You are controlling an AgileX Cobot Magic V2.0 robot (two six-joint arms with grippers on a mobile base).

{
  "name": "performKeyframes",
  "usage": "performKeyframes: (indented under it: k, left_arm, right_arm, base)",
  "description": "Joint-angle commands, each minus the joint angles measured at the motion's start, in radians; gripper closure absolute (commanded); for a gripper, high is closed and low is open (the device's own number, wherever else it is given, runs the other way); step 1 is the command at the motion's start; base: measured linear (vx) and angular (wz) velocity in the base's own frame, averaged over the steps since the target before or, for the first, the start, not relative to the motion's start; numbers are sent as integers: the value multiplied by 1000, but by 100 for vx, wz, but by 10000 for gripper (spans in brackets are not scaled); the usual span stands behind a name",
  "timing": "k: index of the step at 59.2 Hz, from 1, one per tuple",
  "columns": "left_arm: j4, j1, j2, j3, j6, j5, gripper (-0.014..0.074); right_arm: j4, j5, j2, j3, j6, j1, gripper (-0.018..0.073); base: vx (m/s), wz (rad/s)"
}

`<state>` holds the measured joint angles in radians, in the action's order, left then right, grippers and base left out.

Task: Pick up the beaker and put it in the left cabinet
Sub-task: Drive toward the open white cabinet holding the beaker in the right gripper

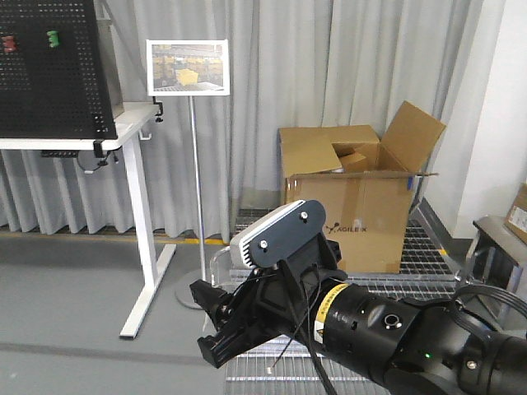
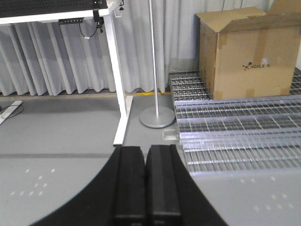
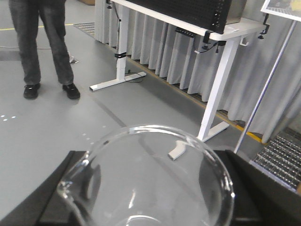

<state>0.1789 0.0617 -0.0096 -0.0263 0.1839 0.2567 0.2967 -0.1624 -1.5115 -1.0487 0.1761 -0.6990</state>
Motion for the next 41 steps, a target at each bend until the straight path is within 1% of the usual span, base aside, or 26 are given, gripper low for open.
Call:
performKeyframes:
  k: [1,11,21,31,41]
  left_arm:
    - [-5,1,-17,9,3,-80,593]
    - [-5,1,-17,9,3,-80,593]
    - [-5,1,-17,9,3,-80,593]
    - [-5,1,-17,9,3,-80,593]
    - [-5,1,-17,9,3,-80,593]
  right_arm:
    - [0,-89,39,-33,-10,2,508]
    - [0,-88,39,-33,-10,3,508]
    - [0,-88,39,-33,-10,3,508]
    - [0,-88,39,-33,-10,3,508]
    - [0,-88,39,-33,-10,3,508]
  base:
    - [61,-5]
    - [57,-15]
    - [50,-36]
    - [43,-56]
    - [36,-76]
